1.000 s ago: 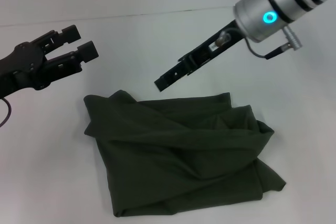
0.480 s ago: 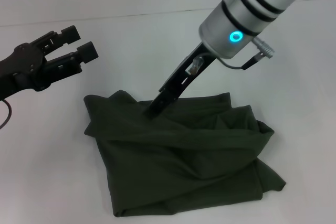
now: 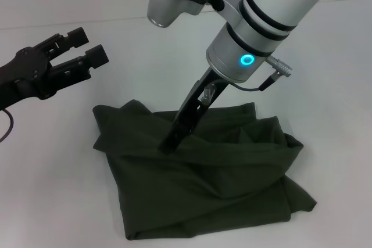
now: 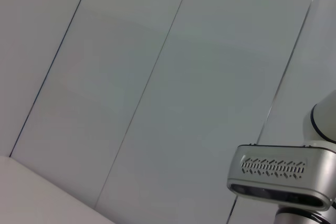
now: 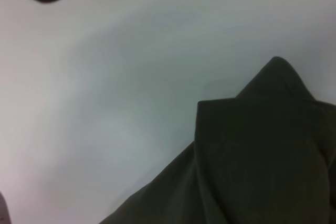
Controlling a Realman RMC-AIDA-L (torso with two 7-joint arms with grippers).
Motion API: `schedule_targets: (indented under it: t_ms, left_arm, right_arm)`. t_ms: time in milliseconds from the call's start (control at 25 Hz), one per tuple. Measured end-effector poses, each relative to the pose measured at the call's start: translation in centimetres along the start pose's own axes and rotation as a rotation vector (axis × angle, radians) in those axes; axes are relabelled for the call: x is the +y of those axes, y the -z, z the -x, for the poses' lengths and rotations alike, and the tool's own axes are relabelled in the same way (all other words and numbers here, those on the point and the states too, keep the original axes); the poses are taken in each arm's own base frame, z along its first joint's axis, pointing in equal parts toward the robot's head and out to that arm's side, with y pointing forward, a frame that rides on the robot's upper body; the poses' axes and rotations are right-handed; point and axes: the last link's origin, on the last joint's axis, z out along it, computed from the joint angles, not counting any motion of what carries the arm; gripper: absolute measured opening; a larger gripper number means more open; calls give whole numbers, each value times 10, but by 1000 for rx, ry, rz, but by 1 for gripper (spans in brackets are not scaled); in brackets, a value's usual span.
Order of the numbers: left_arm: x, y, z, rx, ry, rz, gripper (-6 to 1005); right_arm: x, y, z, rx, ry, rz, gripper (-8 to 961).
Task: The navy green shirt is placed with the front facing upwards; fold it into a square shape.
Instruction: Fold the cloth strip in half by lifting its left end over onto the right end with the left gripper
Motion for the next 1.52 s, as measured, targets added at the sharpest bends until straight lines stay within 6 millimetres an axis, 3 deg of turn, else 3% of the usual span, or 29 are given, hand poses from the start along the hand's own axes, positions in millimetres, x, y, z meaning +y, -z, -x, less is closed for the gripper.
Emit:
schedule_targets:
  t_ms: [680, 1000, 1280, 1520]
  left_arm:
    - [0, -1, 1, 13, 6, -7, 908]
    - [-9, 8, 2, 22, -17, -80, 907]
    - [-17, 28, -2, 73, -39, -171, 907]
    - [-17, 29, -2, 74, -39, -171, 907]
  right_arm:
    - [10, -13, -1, 84, 68, -25, 801]
    - [9, -15, -1, 85, 60, -25, 794]
    - [10, -15, 0, 82, 59, -24, 785]
    - [10, -15, 1, 80, 61, -25, 771]
